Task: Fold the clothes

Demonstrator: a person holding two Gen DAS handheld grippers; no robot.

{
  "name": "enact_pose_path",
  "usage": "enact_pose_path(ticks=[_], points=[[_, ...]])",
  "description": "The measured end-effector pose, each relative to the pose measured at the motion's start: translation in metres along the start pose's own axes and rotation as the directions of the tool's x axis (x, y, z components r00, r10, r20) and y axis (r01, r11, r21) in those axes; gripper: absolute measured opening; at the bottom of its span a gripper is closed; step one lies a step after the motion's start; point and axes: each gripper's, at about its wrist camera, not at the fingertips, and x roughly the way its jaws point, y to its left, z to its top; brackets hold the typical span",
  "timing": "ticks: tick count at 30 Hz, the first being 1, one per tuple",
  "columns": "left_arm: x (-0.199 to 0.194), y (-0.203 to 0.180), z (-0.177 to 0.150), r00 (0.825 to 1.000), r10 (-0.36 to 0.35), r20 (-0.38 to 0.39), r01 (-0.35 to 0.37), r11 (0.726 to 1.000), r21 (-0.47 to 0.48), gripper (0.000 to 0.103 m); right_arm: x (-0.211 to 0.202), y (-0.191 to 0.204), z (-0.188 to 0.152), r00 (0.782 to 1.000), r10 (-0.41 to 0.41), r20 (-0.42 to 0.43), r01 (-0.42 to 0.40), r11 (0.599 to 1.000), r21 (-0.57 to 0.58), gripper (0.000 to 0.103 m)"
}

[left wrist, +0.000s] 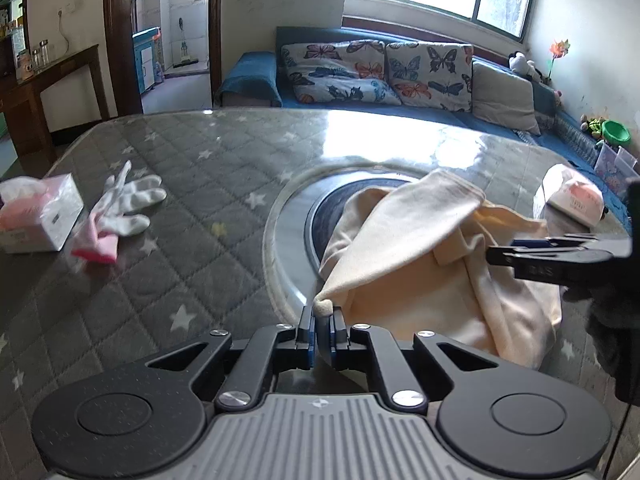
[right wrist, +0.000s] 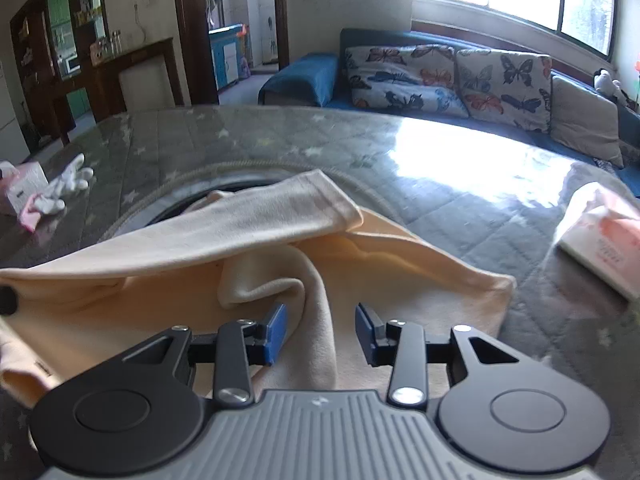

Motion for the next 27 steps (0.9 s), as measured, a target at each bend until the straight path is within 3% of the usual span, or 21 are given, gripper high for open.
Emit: enact_pose_path(ticks=[2, 3, 4, 10, 17, 22, 25, 27], points=[[-0.002, 0.001, -0.005, 1.0, 0.003, -0.007, -0.003, 1.0, -0.002, 0.007, 0.003, 0.004, -0.003, 1.0, 0.012, -0.007, -0.012, 1.0, -0.01, 0.026], [-0.002, 0.002, -0.007, 1.0, 0.005, -0.01, -0.005, 1.0, -0.003, 0.008, 0.004, 0.006, -0.004, 1.0, 0.019, -0.006, -0.019, 1.0, -0.018, 0.011], [-0.003, 0.003, -0.01, 1.0, 0.007, -0.013, -0.007, 1.0, -0.004, 0.008, 0.005, 0.009, -0.006, 1.0, 0.026, -0.004, -0.026, 0.999, -0.026, 0.007], [-0.008, 0.01, -0.023, 0.999, 0.013, -0.03, -0.013, 1.0, -0.002, 0.008, -0.057, -0.001, -0.018, 0.993, 0.021, 0.116, -0.017, 0.999, -0.032, 0.007], [-0.023, 0.014, -0.049, 0.998, -0.013, -0.068, 0.015, 1.0, 0.023, 0.008, -0.16, -0.043, -0.058, 0.976, -0.071, 0.206, 0.077, 0.997, -0.019, 0.007], [-0.031, 0.018, -0.071, 0.992, -0.051, -0.118, 0.055, 0.998, 0.031, 0.013, -0.197, -0.072, -0.095, 0.983, -0.124, 0.136, 0.118, 0.992, 0.048, 0.008], [-0.037, 0.02, -0.079, 0.99, -0.029, -0.135, 0.039, 0.997, 0.071, 0.017, -0.197, -0.082, -0.12, 0.99, -0.136, 0.034, 0.134, 0.989, 0.058, 0.01], [-0.043, 0.024, -0.08, 0.991, -0.006, -0.132, 0.019, 0.995, 0.099, 0.028, -0.198, -0.09, -0.131, 0.986, -0.165, 0.001, 0.165, 0.985, 0.055, 0.013]])
